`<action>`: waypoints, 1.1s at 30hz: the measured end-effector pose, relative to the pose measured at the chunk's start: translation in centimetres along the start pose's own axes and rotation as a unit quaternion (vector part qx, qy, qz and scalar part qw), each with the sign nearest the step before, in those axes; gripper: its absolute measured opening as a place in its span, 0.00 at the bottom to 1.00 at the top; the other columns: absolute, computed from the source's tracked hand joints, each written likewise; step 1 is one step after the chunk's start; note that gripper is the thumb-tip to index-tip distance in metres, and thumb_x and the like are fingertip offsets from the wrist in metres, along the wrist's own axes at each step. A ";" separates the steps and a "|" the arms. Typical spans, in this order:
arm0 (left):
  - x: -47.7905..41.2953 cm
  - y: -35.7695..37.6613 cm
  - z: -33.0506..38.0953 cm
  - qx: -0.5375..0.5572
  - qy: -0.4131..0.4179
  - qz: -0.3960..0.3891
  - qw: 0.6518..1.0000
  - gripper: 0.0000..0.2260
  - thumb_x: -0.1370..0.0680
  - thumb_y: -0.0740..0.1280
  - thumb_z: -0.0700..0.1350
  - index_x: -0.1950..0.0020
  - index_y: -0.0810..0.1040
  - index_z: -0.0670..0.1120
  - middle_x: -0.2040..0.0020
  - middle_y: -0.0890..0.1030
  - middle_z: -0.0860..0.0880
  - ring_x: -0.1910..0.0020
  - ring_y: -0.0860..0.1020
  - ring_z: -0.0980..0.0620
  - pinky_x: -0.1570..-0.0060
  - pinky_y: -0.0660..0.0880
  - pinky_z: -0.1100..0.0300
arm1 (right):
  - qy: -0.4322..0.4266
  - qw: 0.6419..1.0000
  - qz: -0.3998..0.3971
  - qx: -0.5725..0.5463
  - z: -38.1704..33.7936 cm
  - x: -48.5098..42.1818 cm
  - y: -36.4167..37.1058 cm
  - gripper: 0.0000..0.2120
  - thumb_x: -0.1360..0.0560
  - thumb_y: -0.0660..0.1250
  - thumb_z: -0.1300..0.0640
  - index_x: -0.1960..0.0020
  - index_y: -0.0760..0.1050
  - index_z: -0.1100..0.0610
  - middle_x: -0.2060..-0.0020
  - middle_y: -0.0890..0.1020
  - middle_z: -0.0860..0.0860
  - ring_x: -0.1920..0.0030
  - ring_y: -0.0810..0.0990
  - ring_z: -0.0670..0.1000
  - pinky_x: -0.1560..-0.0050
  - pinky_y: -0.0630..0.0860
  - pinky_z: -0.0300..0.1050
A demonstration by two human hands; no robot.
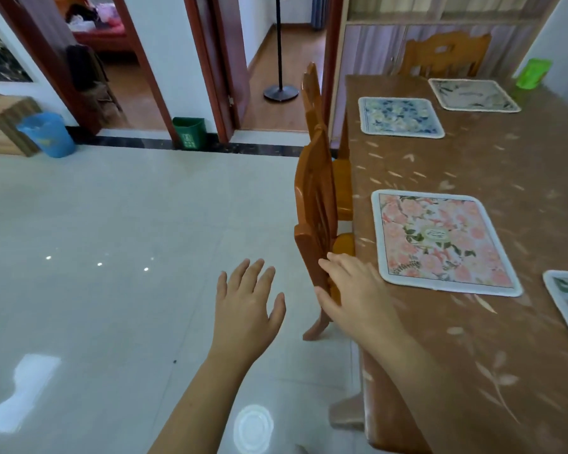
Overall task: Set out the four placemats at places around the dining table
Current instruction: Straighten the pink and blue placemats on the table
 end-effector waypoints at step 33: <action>-34.3 10.5 -1.3 0.203 0.426 -0.118 0.874 0.16 0.30 0.72 0.43 0.43 0.77 0.44 0.42 0.79 0.44 0.39 0.74 0.41 0.39 0.61 0.43 | 0.417 0.888 0.190 0.030 5.3 -22.9 -0.6 0.19 0.25 0.62 0.50 0.35 0.67 0.50 0.36 0.74 0.50 0.37 0.69 0.53 0.35 0.65 0.50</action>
Point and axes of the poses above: each hand's wrist, its own x-axis away from the middle knuckle, its own y-axis out of the palm, z = x × y, the point moved 7 cm from there along -x, towards the middle knuckle
